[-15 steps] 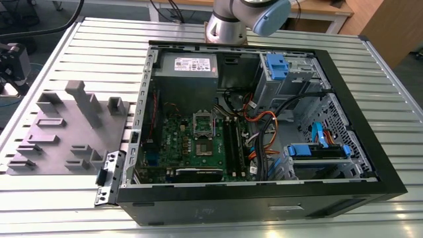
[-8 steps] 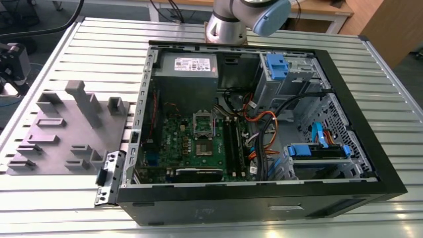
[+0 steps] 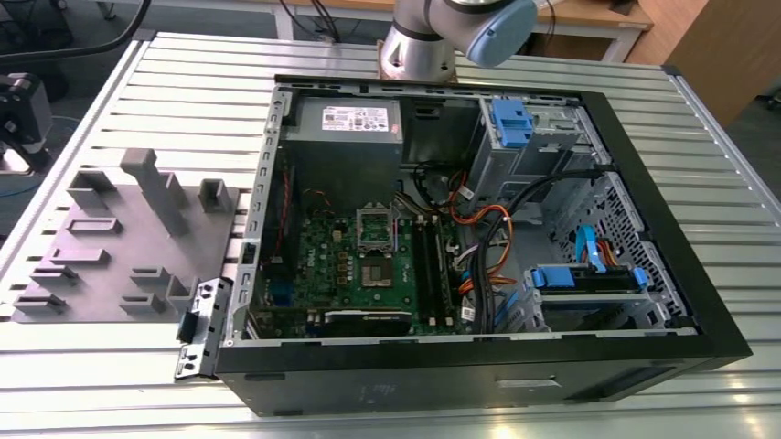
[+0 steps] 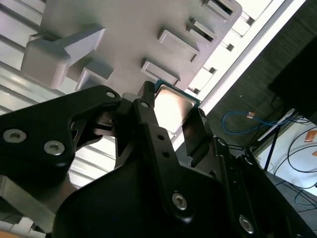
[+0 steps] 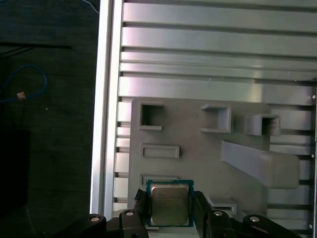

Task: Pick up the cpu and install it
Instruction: 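Pick up the cpu and move it towards the insertion slot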

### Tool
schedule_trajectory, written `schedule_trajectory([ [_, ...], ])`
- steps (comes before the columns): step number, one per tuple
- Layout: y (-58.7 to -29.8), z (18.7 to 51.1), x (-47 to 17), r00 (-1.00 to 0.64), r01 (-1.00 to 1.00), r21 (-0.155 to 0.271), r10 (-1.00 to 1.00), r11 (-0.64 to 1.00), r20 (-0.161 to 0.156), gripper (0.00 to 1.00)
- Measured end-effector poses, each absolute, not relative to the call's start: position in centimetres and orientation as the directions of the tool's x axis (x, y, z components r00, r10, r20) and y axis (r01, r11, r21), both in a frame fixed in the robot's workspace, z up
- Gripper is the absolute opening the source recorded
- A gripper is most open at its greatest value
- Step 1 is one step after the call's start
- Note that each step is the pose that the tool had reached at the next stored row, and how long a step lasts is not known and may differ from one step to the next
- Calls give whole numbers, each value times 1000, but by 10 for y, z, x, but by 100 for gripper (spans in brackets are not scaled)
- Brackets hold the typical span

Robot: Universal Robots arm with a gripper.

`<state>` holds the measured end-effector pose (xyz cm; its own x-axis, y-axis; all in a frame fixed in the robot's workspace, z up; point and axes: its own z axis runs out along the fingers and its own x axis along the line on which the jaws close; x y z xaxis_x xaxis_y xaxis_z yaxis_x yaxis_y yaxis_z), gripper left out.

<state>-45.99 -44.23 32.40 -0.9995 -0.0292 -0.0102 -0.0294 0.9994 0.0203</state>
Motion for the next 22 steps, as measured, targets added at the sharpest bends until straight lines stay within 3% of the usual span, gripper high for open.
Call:
schedule_trajectory([
  [12, -442, 365, -460, -1000, -29, 20, -29, 999, -10, 47],
  [22, -442, 367, -455, -1000, -29, 20, -29, 999, -10, 47],
])
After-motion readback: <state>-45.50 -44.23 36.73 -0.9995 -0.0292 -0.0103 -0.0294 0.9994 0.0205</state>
